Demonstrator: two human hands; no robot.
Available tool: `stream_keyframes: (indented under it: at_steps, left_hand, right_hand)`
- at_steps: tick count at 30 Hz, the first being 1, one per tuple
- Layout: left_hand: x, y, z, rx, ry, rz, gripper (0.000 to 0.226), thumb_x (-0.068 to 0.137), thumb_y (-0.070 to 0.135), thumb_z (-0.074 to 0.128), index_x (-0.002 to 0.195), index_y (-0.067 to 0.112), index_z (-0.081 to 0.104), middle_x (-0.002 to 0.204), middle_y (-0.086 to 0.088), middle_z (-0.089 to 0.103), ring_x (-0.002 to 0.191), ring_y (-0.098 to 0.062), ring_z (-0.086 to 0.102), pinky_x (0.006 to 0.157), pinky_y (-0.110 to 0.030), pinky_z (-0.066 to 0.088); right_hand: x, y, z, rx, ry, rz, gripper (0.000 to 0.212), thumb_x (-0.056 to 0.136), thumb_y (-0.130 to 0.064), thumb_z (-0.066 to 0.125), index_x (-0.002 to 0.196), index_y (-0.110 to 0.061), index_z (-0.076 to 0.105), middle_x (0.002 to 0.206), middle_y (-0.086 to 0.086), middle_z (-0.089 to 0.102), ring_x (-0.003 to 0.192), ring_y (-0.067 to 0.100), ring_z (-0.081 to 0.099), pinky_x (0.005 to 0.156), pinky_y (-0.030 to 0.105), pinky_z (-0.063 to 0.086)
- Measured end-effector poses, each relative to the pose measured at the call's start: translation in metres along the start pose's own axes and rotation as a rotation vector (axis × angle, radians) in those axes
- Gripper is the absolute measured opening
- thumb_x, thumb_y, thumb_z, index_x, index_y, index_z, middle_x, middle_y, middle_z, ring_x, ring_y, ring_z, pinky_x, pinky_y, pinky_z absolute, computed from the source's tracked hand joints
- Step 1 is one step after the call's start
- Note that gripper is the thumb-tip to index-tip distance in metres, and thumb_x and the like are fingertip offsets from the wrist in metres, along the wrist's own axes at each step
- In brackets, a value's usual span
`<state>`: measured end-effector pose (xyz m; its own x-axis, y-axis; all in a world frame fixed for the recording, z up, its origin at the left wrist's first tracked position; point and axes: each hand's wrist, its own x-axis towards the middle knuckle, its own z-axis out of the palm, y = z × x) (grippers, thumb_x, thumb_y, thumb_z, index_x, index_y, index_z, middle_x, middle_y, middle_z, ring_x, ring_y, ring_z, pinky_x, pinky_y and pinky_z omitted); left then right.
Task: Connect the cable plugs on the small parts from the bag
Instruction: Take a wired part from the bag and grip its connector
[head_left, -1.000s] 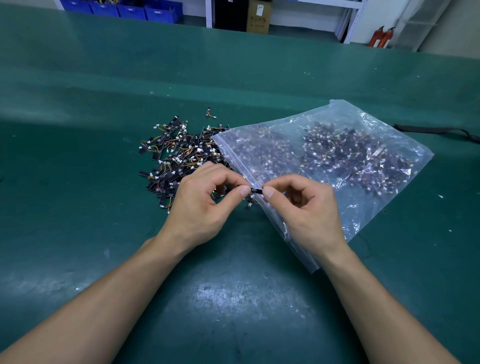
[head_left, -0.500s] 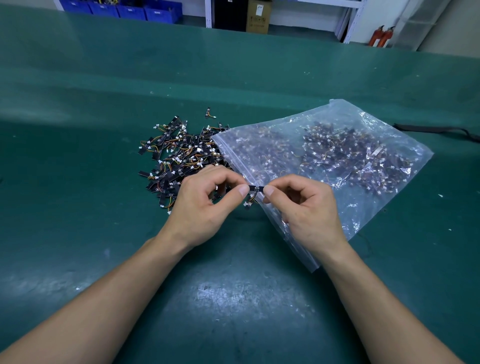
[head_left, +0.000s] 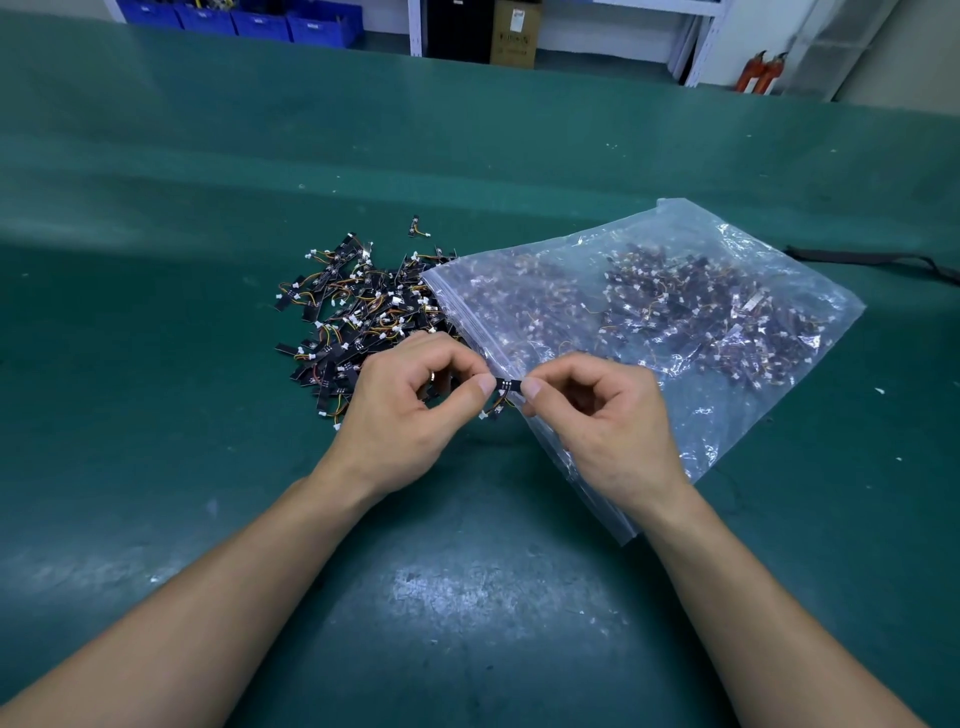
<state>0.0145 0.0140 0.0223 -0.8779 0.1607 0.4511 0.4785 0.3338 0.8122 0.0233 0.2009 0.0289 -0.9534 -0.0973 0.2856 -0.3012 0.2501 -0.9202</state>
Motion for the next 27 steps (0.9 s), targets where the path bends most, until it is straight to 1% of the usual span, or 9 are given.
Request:
stream_keyframes:
  at_steps: [4, 7, 9, 10, 13, 17, 22, 24, 27]
  left_hand:
    - [-0.0005, -0.0005, -0.0012, -0.014, -0.007, -0.006, 0.012, 0.085, 0.032, 0.062, 0.079, 0.024, 0.068, 0.076, 0.014, 0.063, 0.072, -0.010, 0.055, 0.070, -0.020, 0.039]
    - [0.0000, -0.0004, -0.0009, 0.003, 0.005, 0.013, 0.010, 0.086, 0.024, 0.066, 0.077, 0.023, 0.067, 0.073, 0.014, 0.061, 0.071, -0.009, 0.053, 0.069, -0.020, 0.038]
    - [0.0004, -0.0010, -0.0005, 0.015, 0.016, 0.015, 0.011, 0.086, 0.016, 0.068, 0.076, 0.020, 0.067, 0.074, 0.013, 0.062, 0.071, -0.010, 0.053, 0.069, -0.020, 0.038]
    - [0.0005, -0.0014, -0.0004, 0.016, 0.019, 0.011, 0.011, 0.086, 0.014, 0.067, 0.076, 0.019, 0.067, 0.074, 0.012, 0.062, 0.071, -0.010, 0.053, 0.069, -0.020, 0.038]
    - [0.0007, -0.0013, -0.0002, 0.003, 0.019, -0.009, 0.011, 0.087, 0.016, 0.068, 0.076, 0.019, 0.068, 0.073, 0.011, 0.062, 0.071, -0.010, 0.053, 0.068, -0.020, 0.039]
    - [0.0001, -0.0009, -0.0003, -0.017, 0.002, -0.015, 0.010, 0.088, 0.028, 0.066, 0.078, 0.025, 0.067, 0.075, 0.010, 0.063, 0.072, -0.014, 0.054, 0.069, -0.022, 0.039]
    - [0.0001, -0.0018, -0.0016, -0.045, -0.008, -0.009, 0.031, 0.090, 0.039, 0.055, 0.085, 0.013, 0.071, 0.081, -0.006, 0.068, 0.079, -0.030, 0.062, 0.074, -0.040, 0.048]
    - [-0.0002, -0.0013, -0.0016, -0.052, -0.009, -0.004, 0.025, 0.089, 0.036, 0.059, 0.083, 0.015, 0.070, 0.079, -0.002, 0.067, 0.077, -0.026, 0.061, 0.071, -0.034, 0.046]
    - [0.0000, -0.0013, 0.0001, -0.022, -0.003, 0.012, 0.010, 0.088, 0.021, 0.068, 0.078, 0.021, 0.069, 0.074, 0.009, 0.063, 0.072, -0.015, 0.055, 0.069, -0.023, 0.040]
  right_hand:
    - [0.0002, -0.0006, -0.0002, -0.006, 0.003, -0.003, 0.012, 0.086, -0.020, 0.070, 0.074, -0.022, 0.072, 0.066, 0.000, 0.067, 0.055, 0.006, 0.047, 0.055, 0.018, 0.039]
    - [0.0001, -0.0008, 0.0006, -0.002, 0.001, -0.002, 0.012, 0.085, -0.020, 0.070, 0.074, -0.022, 0.072, 0.066, -0.007, 0.068, 0.055, 0.010, 0.048, 0.056, 0.019, 0.040]
    - [-0.0003, -0.0003, 0.0003, -0.004, -0.006, 0.010, 0.010, 0.085, -0.022, 0.070, 0.075, -0.021, 0.074, 0.068, -0.006, 0.070, 0.055, 0.021, 0.050, 0.054, 0.024, 0.041]
    - [-0.0005, -0.0002, 0.0001, -0.001, -0.012, 0.015, 0.010, 0.085, -0.024, 0.070, 0.076, -0.022, 0.074, 0.069, -0.004, 0.071, 0.055, 0.022, 0.050, 0.053, 0.026, 0.041]
    - [-0.0004, -0.0007, -0.0003, 0.025, -0.019, 0.021, 0.012, 0.086, -0.025, 0.069, 0.075, -0.026, 0.073, 0.067, -0.006, 0.070, 0.051, 0.010, 0.046, 0.051, 0.023, 0.039]
    - [0.0009, -0.0008, 0.0000, 0.016, -0.017, 0.008, 0.016, 0.087, -0.023, 0.068, 0.072, -0.029, 0.071, 0.065, -0.010, 0.069, 0.050, 0.005, 0.045, 0.052, 0.017, 0.038]
    - [0.0018, -0.0006, 0.0005, 0.031, 0.010, 0.009, 0.017, 0.086, -0.022, 0.069, 0.071, -0.031, 0.071, 0.062, -0.011, 0.066, 0.050, 0.002, 0.043, 0.051, 0.015, 0.035]
    - [0.0020, -0.0008, 0.0006, 0.022, 0.009, 0.010, 0.016, 0.086, -0.022, 0.069, 0.072, -0.030, 0.071, 0.062, -0.012, 0.066, 0.051, 0.002, 0.044, 0.052, 0.015, 0.036]
    - [0.0010, -0.0014, -0.0004, 0.008, -0.007, 0.007, 0.014, 0.085, -0.022, 0.069, 0.072, -0.027, 0.072, 0.063, -0.012, 0.067, 0.050, 0.001, 0.045, 0.053, 0.015, 0.037]
